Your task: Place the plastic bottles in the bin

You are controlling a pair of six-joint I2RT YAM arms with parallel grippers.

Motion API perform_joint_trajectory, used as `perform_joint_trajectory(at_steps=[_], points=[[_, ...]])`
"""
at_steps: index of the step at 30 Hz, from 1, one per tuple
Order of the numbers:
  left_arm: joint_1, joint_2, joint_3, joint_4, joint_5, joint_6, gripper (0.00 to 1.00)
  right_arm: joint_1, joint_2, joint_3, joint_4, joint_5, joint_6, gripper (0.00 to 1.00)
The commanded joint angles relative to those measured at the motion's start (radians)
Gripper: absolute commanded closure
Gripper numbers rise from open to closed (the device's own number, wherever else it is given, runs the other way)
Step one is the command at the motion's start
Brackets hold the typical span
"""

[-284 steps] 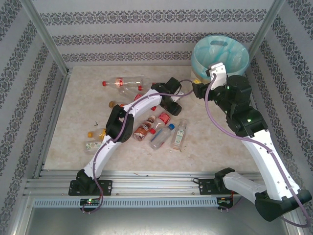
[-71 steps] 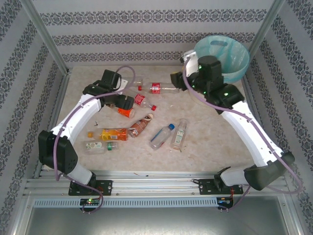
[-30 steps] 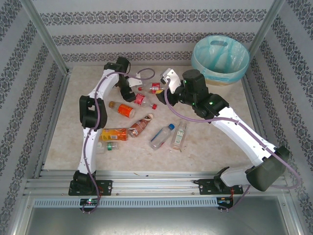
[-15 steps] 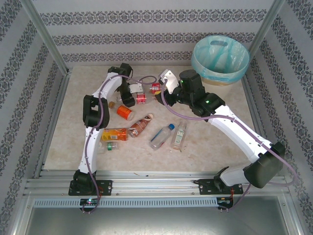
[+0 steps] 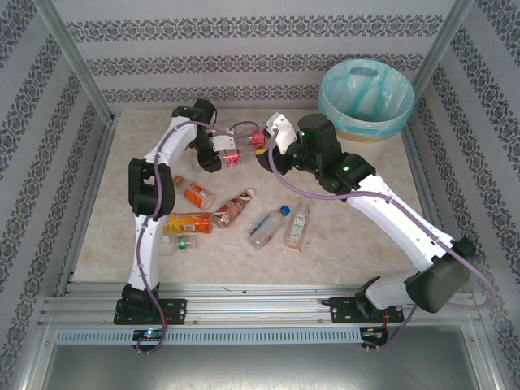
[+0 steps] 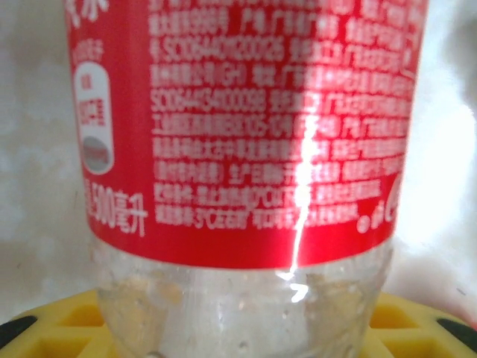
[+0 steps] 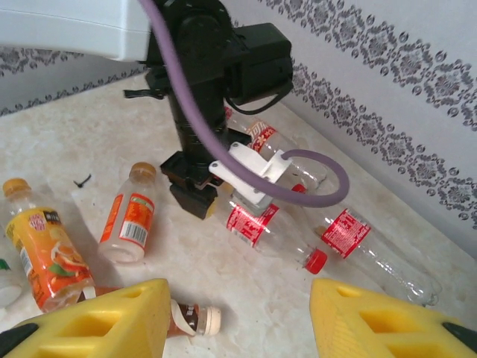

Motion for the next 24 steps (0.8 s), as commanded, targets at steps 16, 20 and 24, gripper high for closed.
perform_joint_trajectory(at_steps=[16, 20, 24], points=[[0.028, -0.718, -0.634, 0.632, 0.353, -0.263, 0.51, -0.030, 0.030, 0.193, 0.031, -0.094, 0.405, 0.45], [0.026, -0.809, -0.749, 0.740, 0.402, -0.324, 0.52, -0.041, 0.050, 0.211, 0.073, -0.138, 0.514, 0.45], [0.024, -0.874, -0.826, 0.798, 0.440, -0.359, 0.52, -0.066, 0.078, 0.229, 0.104, -0.194, 0.623, 0.44]])
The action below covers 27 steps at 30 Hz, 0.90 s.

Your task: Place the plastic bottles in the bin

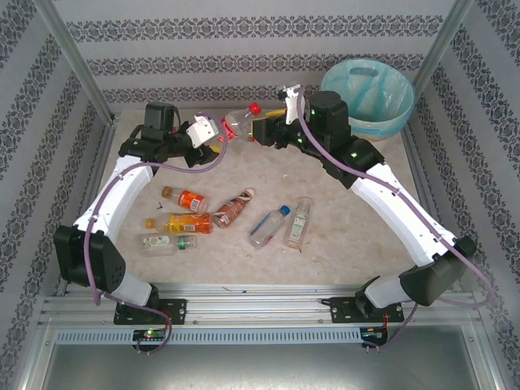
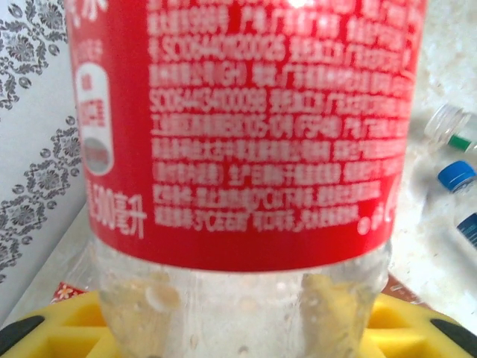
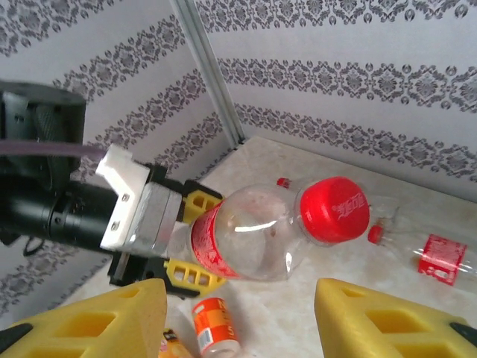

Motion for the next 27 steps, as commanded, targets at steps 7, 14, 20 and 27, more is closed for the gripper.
perform_joint_trajectory(at_steps=[7, 14, 20, 27], points=[[-0.005, -0.090, -0.111, 0.168, 0.122, -0.096, 0.52, -0.031, 0.021, 0.020, 0.108, -0.055, 0.219, 0.44], [-0.021, -0.105, -0.124, 0.163, 0.130, -0.081, 0.52, -0.034, 0.054, 0.049, 0.075, -0.064, 0.247, 0.44], [-0.030, -0.116, -0.129, 0.161, 0.141, -0.070, 0.52, -0.029, 0.081, 0.074, 0.048, -0.068, 0.256, 0.44], [-0.033, -0.122, -0.135, 0.168, 0.149, -0.068, 0.53, -0.029, 0.092, 0.086, 0.021, -0.040, 0.249, 0.44]])
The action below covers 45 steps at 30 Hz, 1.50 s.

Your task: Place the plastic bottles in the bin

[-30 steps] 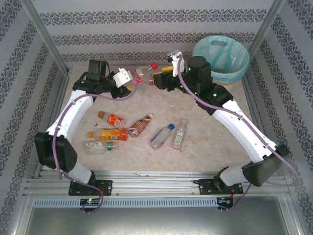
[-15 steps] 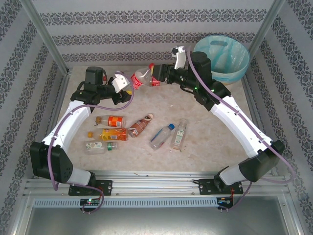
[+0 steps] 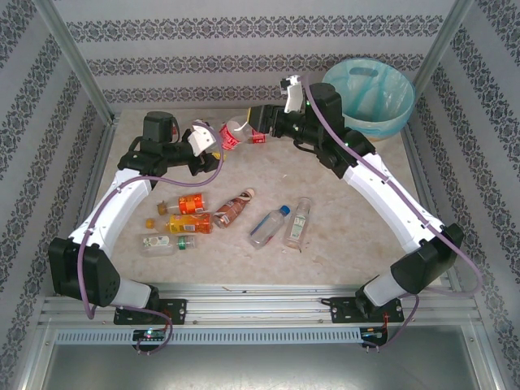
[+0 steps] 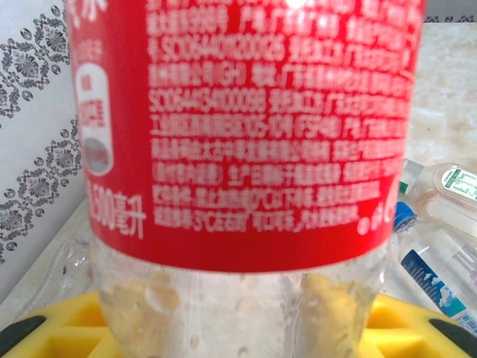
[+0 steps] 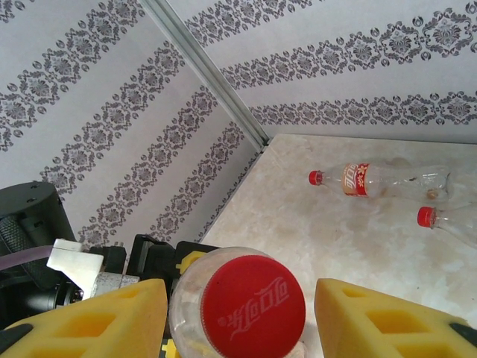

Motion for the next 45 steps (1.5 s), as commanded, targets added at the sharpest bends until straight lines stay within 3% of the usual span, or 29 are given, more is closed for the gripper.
perform_joint_trajectory(at_steps=[1, 11, 14, 16, 18, 20, 28, 32, 37, 42, 45], points=[[-0.010, -0.037, -0.010, 0.046, 0.042, 0.010, 0.52, -0.004, 0.007, 0.035, -0.016, 0.010, 0.001, 0.44], [-0.018, -0.050, -0.010, 0.046, 0.035, 0.007, 0.49, -0.009, 0.015, 0.054, 0.005, -0.025, -0.029, 0.74], [-0.021, -0.070, -0.030, 0.119, 0.014, -0.045, 0.32, -0.016, 0.000, 0.058, -0.004, -0.005, -0.045, 0.88], [-0.025, -0.091, -0.062, 0.189, 0.002, -0.089, 0.16, -0.027, -0.021, 0.057, -0.008, 0.020, -0.061, 0.95], [-0.025, -0.115, -0.093, 0.266, -0.004, -0.133, 0.08, -0.043, -0.048, 0.058, -0.022, 0.050, -0.078, 1.00], [-0.026, -0.136, -0.116, 0.337, -0.004, -0.184, 0.00, -0.064, -0.078, 0.064, -0.043, 0.086, -0.112, 1.00], [-0.027, -0.178, -0.141, 0.531, -0.074, -0.366, 0.00, -0.193, -0.196, 0.159, -0.227, 0.418, -0.364, 1.00], [-0.027, -0.174, -0.120, 0.521, -0.061, -0.398, 0.00, -0.313, -0.225, 0.187, -0.242, 0.441, -0.391, 1.00], [-0.031, -0.178, -0.113, 0.524, -0.057, -0.416, 0.00, -0.396, -0.250, 0.201, -0.182, 0.466, -0.407, 1.00], [-0.032, -0.185, -0.115, 0.521, -0.063, -0.421, 0.00, -0.422, -0.218, 0.193, -0.144, 0.591, -0.509, 1.00], [-0.034, -0.185, -0.114, 0.518, -0.065, -0.426, 0.00, -0.441, -0.162, 0.199, -0.139, 0.593, -0.543, 1.00]])
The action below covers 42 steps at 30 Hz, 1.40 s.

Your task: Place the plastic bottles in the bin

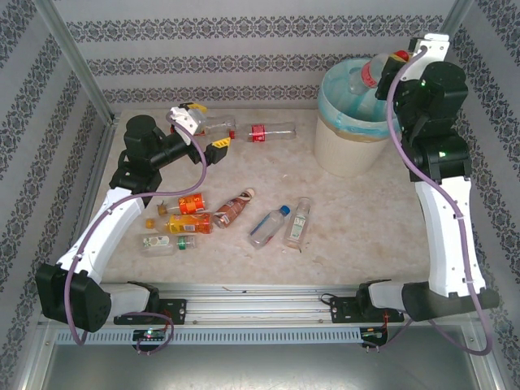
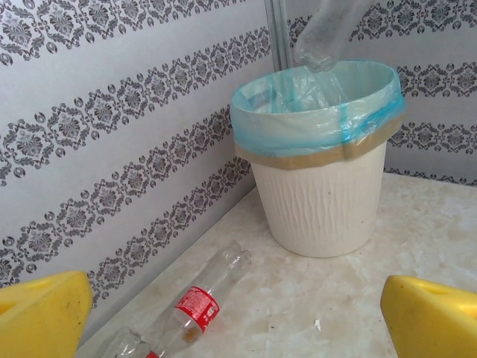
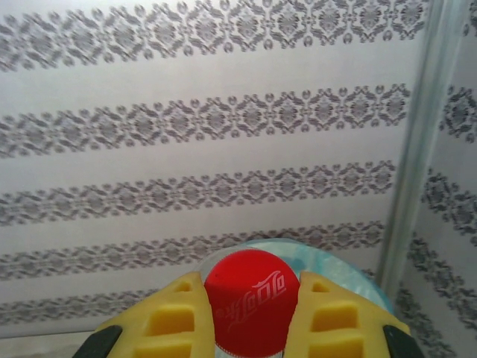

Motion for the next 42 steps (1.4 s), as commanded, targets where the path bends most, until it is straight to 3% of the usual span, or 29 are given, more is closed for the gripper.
perform_joint_trajectory(at_steps=[1, 9, 16, 26, 42], points=[[-0.016, -0.026, 0.017, 0.048, -0.002, -0.033, 0.00, -0.014, 0.068, 0.009, 0.043, 0.048, -0.069, 1.00], [-0.019, -0.046, 0.012, 0.005, -0.017, -0.038, 0.00, -0.025, 0.253, 0.074, 0.071, -0.062, -0.036, 1.00], [-0.020, -0.064, -0.006, -0.045, -0.033, -0.026, 0.00, -0.036, 0.448, 0.200, -0.051, -0.159, -0.041, 1.00], [-0.021, -0.068, -0.019, -0.064, -0.042, -0.010, 0.00, -0.068, 0.632, 0.276, -0.271, -0.141, -0.101, 1.00], [-0.021, -0.051, -0.029, -0.057, -0.042, -0.008, 0.00, -0.097, 0.823, 0.371, -0.431, -0.210, -0.140, 1.00]])
